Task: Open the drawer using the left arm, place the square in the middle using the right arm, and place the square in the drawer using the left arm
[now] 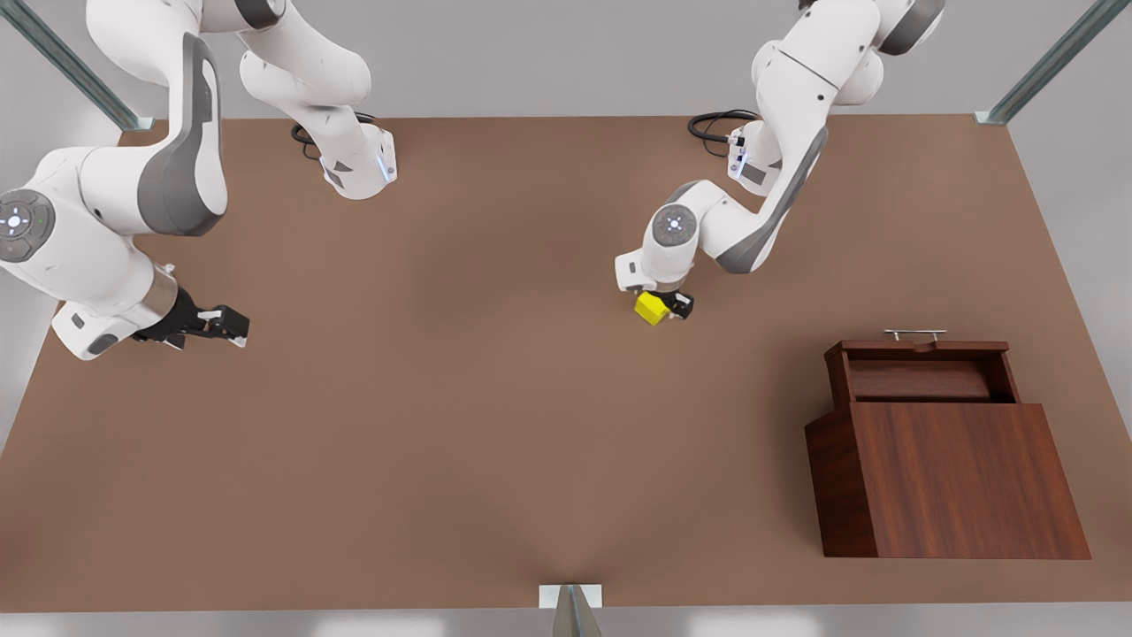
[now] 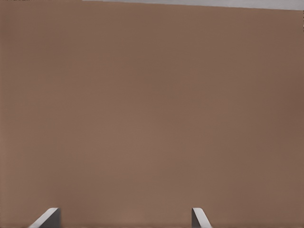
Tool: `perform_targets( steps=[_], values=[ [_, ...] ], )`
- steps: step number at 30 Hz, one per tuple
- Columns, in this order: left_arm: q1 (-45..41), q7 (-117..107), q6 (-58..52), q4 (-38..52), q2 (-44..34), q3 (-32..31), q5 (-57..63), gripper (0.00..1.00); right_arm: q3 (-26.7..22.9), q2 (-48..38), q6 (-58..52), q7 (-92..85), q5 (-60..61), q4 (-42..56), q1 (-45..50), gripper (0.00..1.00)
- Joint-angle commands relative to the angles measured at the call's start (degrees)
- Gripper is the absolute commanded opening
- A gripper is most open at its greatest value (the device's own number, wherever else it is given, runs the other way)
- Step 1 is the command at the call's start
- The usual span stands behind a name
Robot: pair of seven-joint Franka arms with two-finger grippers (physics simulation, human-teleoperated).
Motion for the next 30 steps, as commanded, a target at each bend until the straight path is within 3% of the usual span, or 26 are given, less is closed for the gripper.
perform_targets(
  steps=[1, 5, 21, 22, 23, 25, 30],
  values=[
    [0.0, 0.0, 0.9, -0.7, 0.0, -0.1, -0.2, 1.00, 0.1, 0.0, 0.0, 0.0, 0.1, 0.0, 0.0, 1.00],
    [0.0, 0.0, 5.9, -2.9, 1.2, 0.0, -0.1, 1.00, 0.0, 0.0, -0.1, 0.0, 0.1, -0.1, 0.0, 1.00],
    [0.0, -0.1, 9.4, -3.6, 9.7, 1.3, 1.7, 1.00, 0.0, 0.1, -0.1, -0.1, 0.2, -0.1, -0.1, 1.00],
    [0.0, -0.1, 9.5, -3.6, 9.8, 1.3, 1.7, 0.94, 0.0, 0.0, -0.1, -0.1, 0.2, -0.1, -0.1, 1.00],
    [0.0, -0.1, 9.5, -3.6, 10.2, 1.4, 1.7, 0.80, 0.0, 0.0, -0.1, -0.1, 0.2, -0.1, -0.1, 1.00],
    [0.0, -0.1, 9.6, -3.5, 10.5, 1.4, 1.7, 0.67, 0.0, 0.1, -0.1, -0.1, 0.2, -0.1, -0.1, 1.00],
    [0.0, -0.4, 9.3, -3.5, 10.2, 1.4, 1.7, 0.67, 0.0, 0.0, -0.1, -0.1, 0.3, -0.1, -0.1, 1.00]
  ],
)
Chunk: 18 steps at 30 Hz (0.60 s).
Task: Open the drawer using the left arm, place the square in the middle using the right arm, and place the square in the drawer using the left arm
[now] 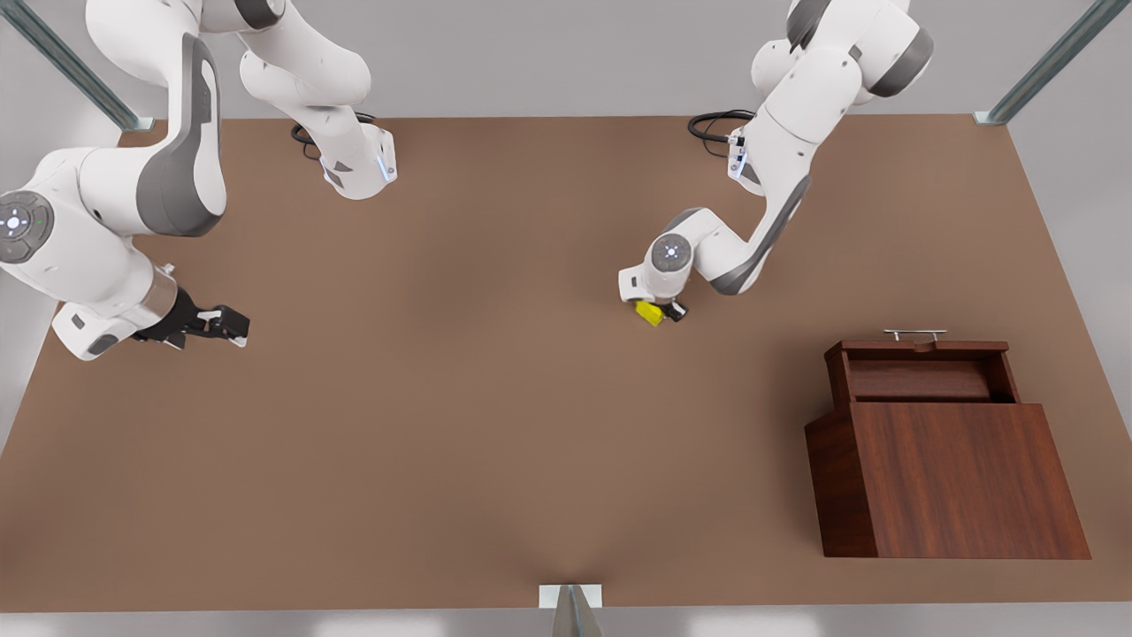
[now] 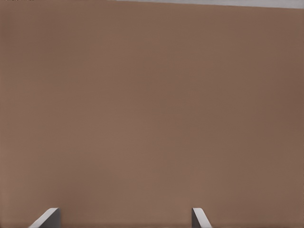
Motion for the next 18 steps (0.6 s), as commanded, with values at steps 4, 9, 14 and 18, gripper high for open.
perform_targets(
  steps=[4, 9, 14, 18],
  values=[
    [0.0, 0.8, -0.1, 0.0, 0.0, 0.0, -7.3, 0.67, 0.0, 0.0, 0.0, 0.0, 0.0, 0.0, 0.0, 1.00],
    [0.1, 0.7, -0.8, 0.1, -0.8, 0.0, -7.3, 0.67, 0.0, 0.0, 0.0, 0.0, 0.0, 0.0, 0.0, 1.00],
    [0.3, 0.1, -8.8, 2.4, -7.4, 1.3, -8.8, 0.67, 0.0, 0.0, 0.0, 0.0, 0.0, 0.0, 0.0, 1.00],
    [8.7, -11.0, -27.7, 9.6, -20.9, 7.7, -16.0, 0.67, 0.0, 0.0, 0.0, 0.0, 0.0, 0.0, 0.1, 1.00]
  ],
)
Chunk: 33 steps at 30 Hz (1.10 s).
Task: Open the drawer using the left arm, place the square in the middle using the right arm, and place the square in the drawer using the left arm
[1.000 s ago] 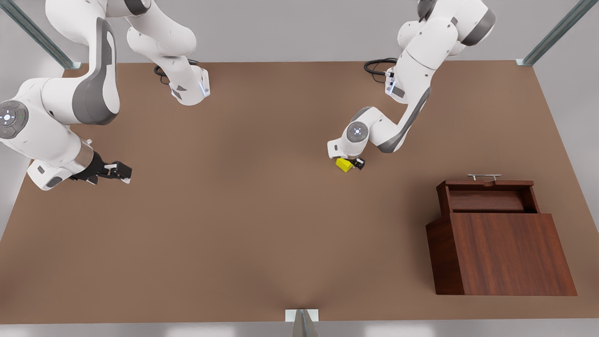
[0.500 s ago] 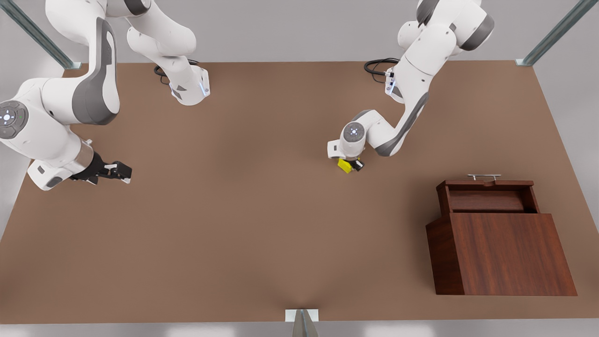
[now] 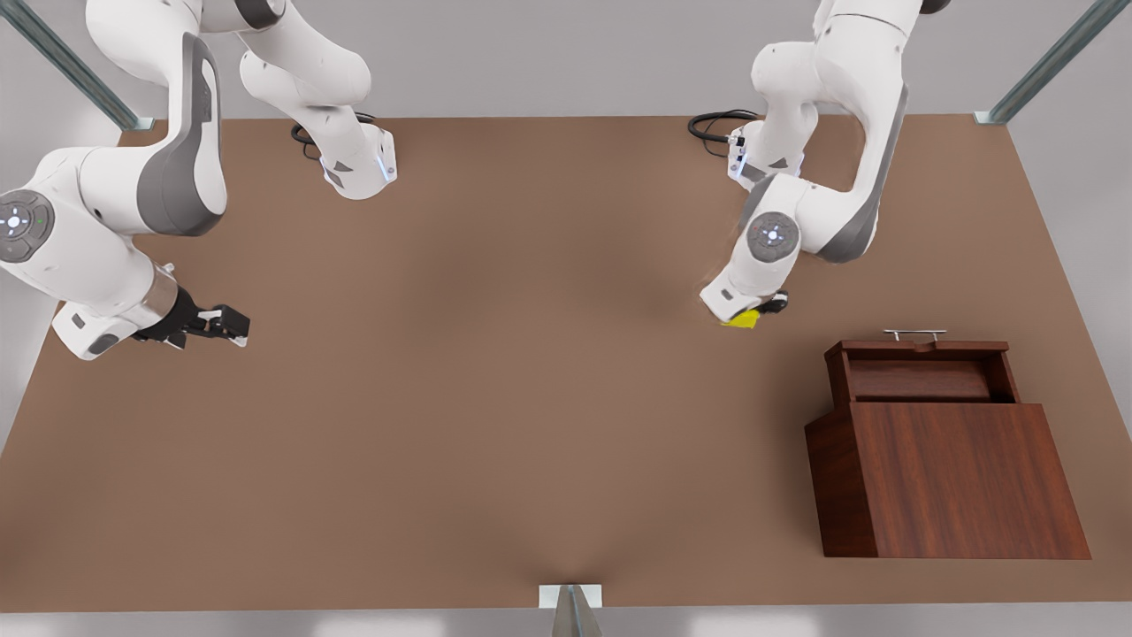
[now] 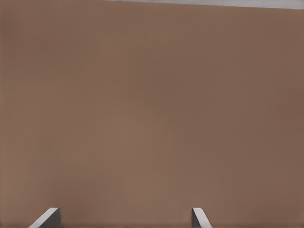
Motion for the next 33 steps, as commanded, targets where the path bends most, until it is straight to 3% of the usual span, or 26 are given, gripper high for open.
perform_targets(
  steps=[1, 3, 5, 7, 12, 21, 22, 23, 29, 33],
  values=[
    [0.4, -0.3, -0.1, 0.2, -0.9, 1.0, -5.0, 0.67, 0.0, 0.0, 0.0, 0.0, 0.0, 0.0, 0.0, 1.00],
    [3.8, 0.7, -0.8, 1.2, -2.8, 8.2, -5.7, 0.69, 0.0, 0.0, 0.0, 0.0, 0.0, 0.0, 0.0, 1.00],
    [10.9, 8.0, -0.2, 2.6, -1.5, 9.9, -5.2, 0.69, 0.0, 0.0, 0.0, 0.0, 0.0, 0.0, 0.0, 1.00],
    [12.2, 17.5, -0.1, 4.0, -0.7, 16.2, -5.0, 0.69, 0.0, 0.0, 0.0, 0.0, 0.0, 0.0, 0.0, 1.00],
    [16.1, 26.1, -1.5, 16.3, 8.4, 16.2, -4.9, 0.69, 0.0, 0.0, 0.0, 0.1, 0.0, 0.1, 0.0, 1.00],
    [17.0, 29.4, -0.5, 20.1, 14.9, 17.0, -4.6, 0.69, 0.0, 0.0, 0.0, 0.0, 0.0, 0.0, 0.0, 1.00],
    [17.0, 29.4, -0.5, 20.7, 15.4, 17.0, -4.6, 0.74, 0.0, 0.1, 0.0, 0.0, 0.0, 0.0, 0.0, 1.00],
    [17.0, 29.1, -0.4, 20.7, 15.5, 17.0, -4.7, 1.00, 0.0, 0.0, 0.0, 0.0, 0.0, 0.0, -0.1, 1.00],
    [17.1, 27.9, -1.3, 21.9, 14.7, 17.0, -4.6, 1.00, 0.0, 0.1, 0.0, 0.0, 0.1, 0.0, -0.1, 1.00],
    [11.6, 18.8, -21.6, 22.9, 2.7, 6.3, -4.3, 1.00, 0.0, 0.0, 0.0, 0.0, 0.1, 0.0, -0.1, 1.00]
  ],
)
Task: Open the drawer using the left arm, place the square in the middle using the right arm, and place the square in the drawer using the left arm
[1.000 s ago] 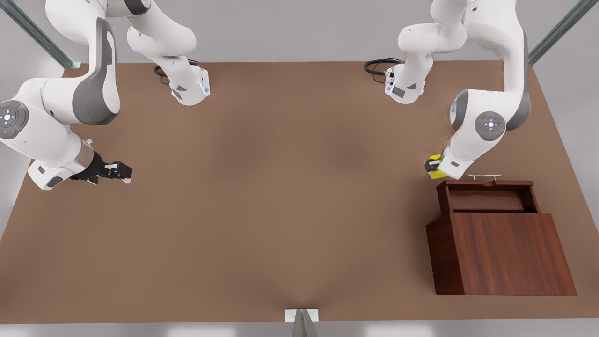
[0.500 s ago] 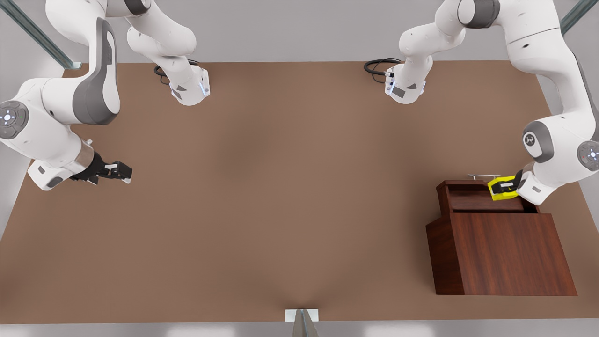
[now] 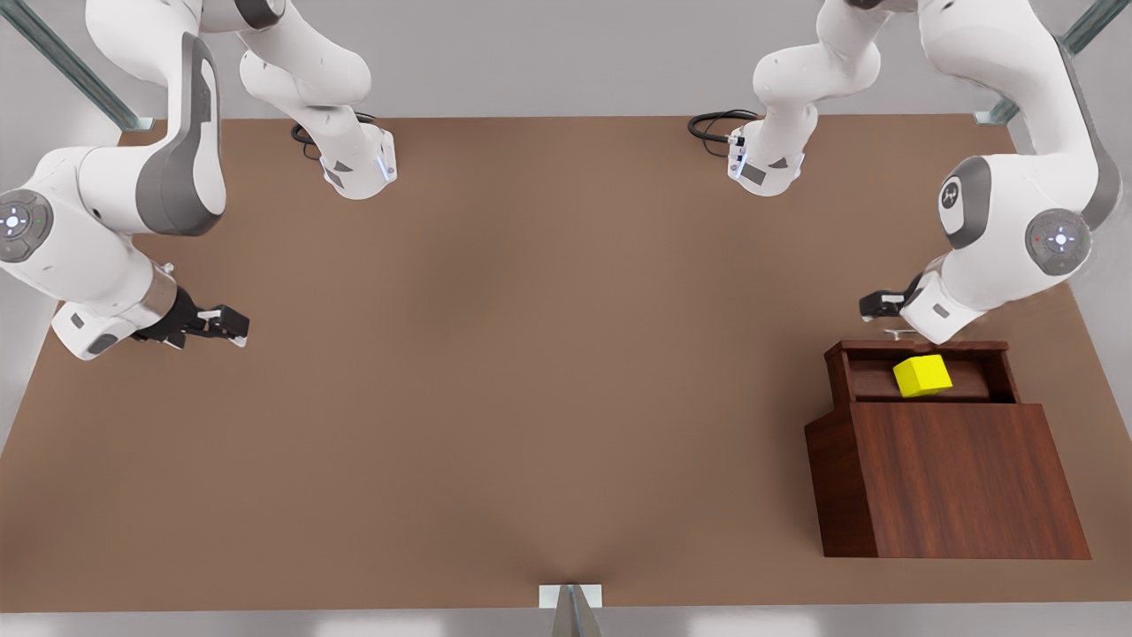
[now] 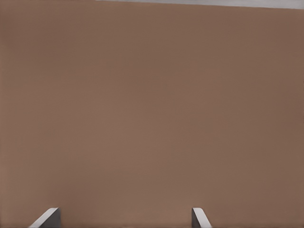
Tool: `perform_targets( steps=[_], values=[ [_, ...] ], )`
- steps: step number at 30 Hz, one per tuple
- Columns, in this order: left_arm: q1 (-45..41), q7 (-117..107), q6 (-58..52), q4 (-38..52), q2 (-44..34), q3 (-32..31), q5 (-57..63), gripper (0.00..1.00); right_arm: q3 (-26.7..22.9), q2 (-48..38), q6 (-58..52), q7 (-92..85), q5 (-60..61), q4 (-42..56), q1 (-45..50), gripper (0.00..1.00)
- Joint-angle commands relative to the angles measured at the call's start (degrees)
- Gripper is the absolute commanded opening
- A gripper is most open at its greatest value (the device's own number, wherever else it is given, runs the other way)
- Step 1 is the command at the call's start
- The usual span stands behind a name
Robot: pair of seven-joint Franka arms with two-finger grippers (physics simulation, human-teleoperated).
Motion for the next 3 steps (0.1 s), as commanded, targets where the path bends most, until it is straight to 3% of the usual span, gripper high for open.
perform_targets(
  steps=[1, 3],
  values=[
    [3.2, 0.0, -1.0, 0.8, 0.0, 0.0, 0.1, 1.00, 0.0, 0.0, 0.0, 0.0, 0.0, 0.0, 0.0, 1.00],
    [3.2, 0.0, -3.3, 4.1, 1.4, -0.1, 0.1, 1.00, 0.0, -0.1, 0.0, 0.0, 0.0, 0.0, 0.0, 1.00]
  ],
)
